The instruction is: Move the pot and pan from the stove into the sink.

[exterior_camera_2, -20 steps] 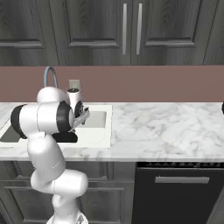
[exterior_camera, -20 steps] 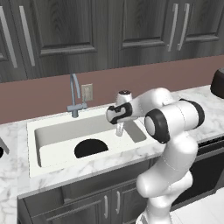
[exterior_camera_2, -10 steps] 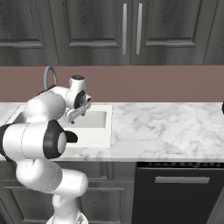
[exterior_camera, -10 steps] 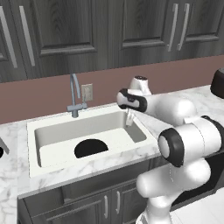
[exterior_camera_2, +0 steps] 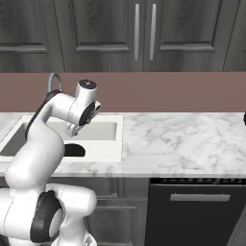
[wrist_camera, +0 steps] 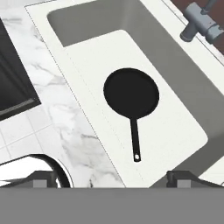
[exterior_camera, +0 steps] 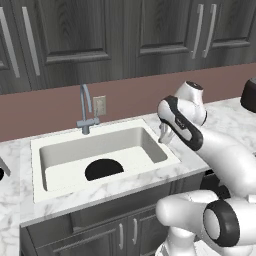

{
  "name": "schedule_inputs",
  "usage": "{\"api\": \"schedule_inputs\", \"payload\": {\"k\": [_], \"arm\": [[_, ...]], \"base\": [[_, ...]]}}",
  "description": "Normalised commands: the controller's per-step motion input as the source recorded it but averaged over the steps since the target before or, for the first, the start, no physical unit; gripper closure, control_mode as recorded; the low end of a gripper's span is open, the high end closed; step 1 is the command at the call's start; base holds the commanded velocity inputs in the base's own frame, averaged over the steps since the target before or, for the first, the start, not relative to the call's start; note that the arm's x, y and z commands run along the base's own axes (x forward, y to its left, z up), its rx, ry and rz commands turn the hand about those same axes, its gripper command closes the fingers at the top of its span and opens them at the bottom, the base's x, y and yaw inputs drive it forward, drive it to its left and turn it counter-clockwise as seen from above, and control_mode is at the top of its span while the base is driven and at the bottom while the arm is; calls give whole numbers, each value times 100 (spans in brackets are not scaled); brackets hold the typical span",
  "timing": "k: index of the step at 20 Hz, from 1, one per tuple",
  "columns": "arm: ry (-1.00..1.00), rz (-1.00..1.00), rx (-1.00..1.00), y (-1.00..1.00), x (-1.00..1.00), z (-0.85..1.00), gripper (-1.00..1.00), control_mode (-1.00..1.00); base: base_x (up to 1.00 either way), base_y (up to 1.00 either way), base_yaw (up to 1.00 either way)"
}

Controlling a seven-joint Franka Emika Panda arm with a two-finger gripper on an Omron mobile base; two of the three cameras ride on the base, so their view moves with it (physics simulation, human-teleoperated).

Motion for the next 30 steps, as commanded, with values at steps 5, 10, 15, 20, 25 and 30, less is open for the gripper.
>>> {"api": "schedule_inputs", "payload": {"k": [5, 10, 15, 20, 25, 30], "arm": [[-16, 2, 6, -8, -93, 71, -100, -100], [-9, 5, 1, 0, -96, 68, -100, -100], [0, 10, 0, 0, -97, 64, -100, -100], [4, 13, 0, 0, -93, 61, -100, -100], [14, 18, -1, 3, -67, 51, -100, -100], [5, 29, -4, 2, -54, 18, -100, -100]], "base": [[0, 0, 0], [0, 0, 0], [0, 0, 0], [0, 0, 0], [0, 0, 0], [0, 0, 0]]}}
